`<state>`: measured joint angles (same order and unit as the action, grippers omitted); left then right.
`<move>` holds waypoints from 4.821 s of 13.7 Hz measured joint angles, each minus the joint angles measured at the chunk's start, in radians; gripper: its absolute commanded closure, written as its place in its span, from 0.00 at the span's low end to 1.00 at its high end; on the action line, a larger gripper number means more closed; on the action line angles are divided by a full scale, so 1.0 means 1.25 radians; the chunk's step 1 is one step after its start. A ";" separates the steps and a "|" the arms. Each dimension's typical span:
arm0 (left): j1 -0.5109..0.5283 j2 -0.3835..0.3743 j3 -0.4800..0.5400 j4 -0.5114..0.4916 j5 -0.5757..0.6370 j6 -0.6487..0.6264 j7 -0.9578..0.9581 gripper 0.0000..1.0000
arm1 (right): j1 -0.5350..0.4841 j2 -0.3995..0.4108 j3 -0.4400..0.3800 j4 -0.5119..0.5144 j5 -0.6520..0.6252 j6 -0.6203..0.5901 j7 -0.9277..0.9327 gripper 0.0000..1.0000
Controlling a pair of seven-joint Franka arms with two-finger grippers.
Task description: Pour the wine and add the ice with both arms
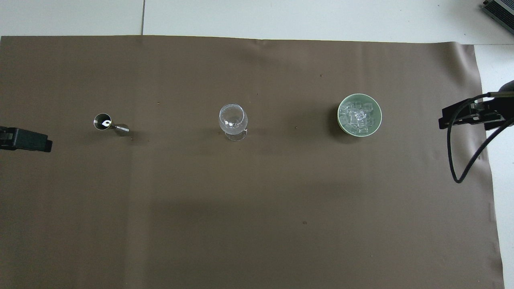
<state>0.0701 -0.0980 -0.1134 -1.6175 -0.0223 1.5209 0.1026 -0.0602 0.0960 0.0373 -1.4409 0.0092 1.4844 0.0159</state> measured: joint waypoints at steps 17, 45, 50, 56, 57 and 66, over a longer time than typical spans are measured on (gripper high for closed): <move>-0.001 0.000 -0.004 0.000 -0.001 0.000 -0.001 0.00 | 0.000 0.000 0.000 0.000 0.000 0.000 0.000 0.00; 0.229 0.110 0.008 -0.141 -0.270 0.009 -0.421 0.00 | 0.000 0.000 0.000 0.000 0.000 0.000 0.000 0.00; 0.297 0.224 0.008 -0.152 -0.397 0.010 -0.491 0.00 | 0.000 0.000 0.000 0.000 0.000 0.000 0.000 0.00; 0.335 0.279 0.008 -0.160 -0.502 0.057 -0.624 0.00 | 0.000 0.000 0.000 0.000 0.000 0.000 0.000 0.00; 0.335 0.281 0.008 -0.167 -0.512 0.069 -0.642 0.00 | 0.000 0.000 0.000 0.000 0.000 0.000 0.000 0.00; 0.353 0.374 0.009 -0.212 -0.664 0.111 -0.703 0.00 | 0.000 0.000 0.000 0.000 0.000 0.000 0.000 0.00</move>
<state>0.5117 0.3700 -0.1022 -1.8821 -0.8525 1.6600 -0.7756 -0.0602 0.0960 0.0373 -1.4409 0.0092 1.4844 0.0159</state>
